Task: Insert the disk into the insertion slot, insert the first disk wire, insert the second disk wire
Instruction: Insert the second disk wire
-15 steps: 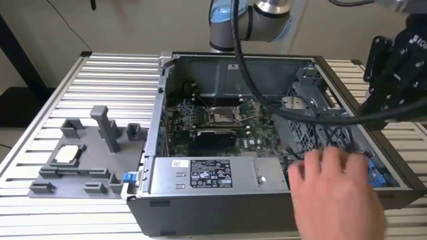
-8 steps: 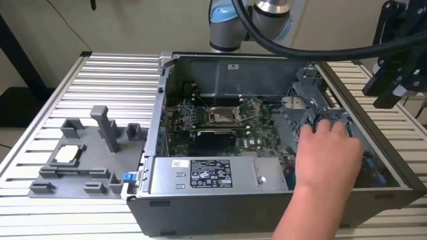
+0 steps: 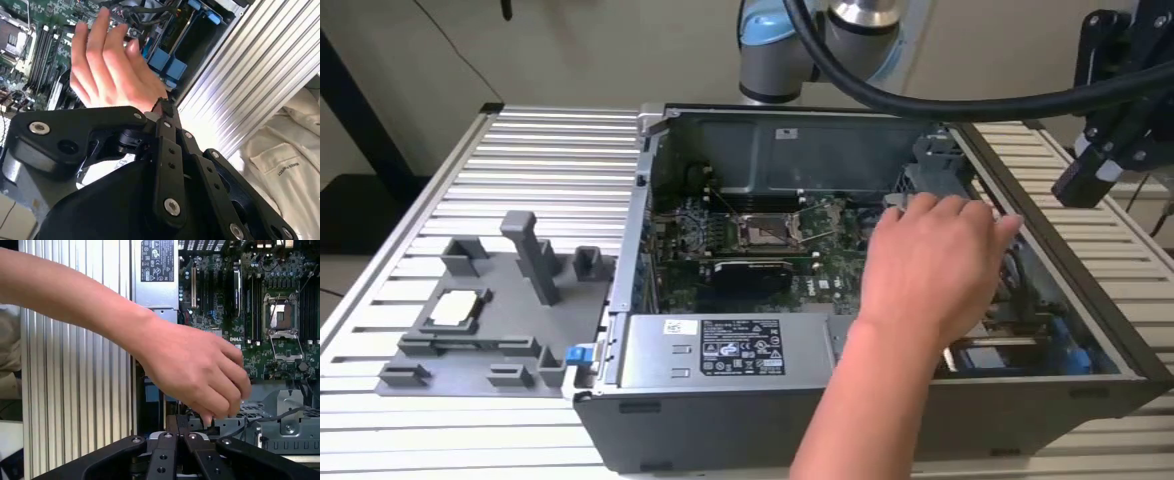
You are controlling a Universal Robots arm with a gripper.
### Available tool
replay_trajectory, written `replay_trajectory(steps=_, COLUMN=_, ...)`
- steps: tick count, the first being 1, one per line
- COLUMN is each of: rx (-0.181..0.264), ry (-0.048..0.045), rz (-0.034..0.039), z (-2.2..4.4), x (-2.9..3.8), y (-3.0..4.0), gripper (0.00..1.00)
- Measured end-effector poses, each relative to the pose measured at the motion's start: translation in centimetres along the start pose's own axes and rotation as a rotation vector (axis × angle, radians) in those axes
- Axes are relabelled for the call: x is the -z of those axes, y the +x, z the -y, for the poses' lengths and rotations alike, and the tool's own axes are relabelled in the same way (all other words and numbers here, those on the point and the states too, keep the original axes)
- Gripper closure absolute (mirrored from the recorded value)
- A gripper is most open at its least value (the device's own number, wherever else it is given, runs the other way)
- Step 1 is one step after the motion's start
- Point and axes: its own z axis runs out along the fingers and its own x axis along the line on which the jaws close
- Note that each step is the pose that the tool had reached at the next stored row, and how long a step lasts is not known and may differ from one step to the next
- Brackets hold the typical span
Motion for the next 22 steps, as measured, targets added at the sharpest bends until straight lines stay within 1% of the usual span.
replay_trajectory(steps=16, rx=0.000, ry=0.0000, rz=0.0000, z=0.00, x=0.00, y=0.00, gripper=0.89)
replay_trajectory(steps=17, rx=0.000, ry=0.0000, rz=0.0000, z=0.00, x=0.00, y=0.00, gripper=0.88)
replay_trajectory(steps=18, rx=0.000, ry=0.0000, rz=0.0000, z=0.00, x=0.00, y=0.00, gripper=0.82)
replay_trajectory(steps=19, rx=0.000, ry=0.0000, rz=0.0000, z=0.00, x=0.00, y=0.00, gripper=0.82)
replay_trajectory(steps=20, rx=0.000, ry=0.0000, rz=0.0000, z=0.00, x=0.00, y=0.00, gripper=0.76)
replay_trajectory(steps=21, rx=0.000, ry=0.0000, rz=-0.0001, z=0.00, x=0.00, y=0.00, gripper=0.76)
replay_trajectory(steps=22, rx=0.000, ry=0.0000, rz=0.0000, z=0.00, x=0.00, y=0.00, gripper=0.70)
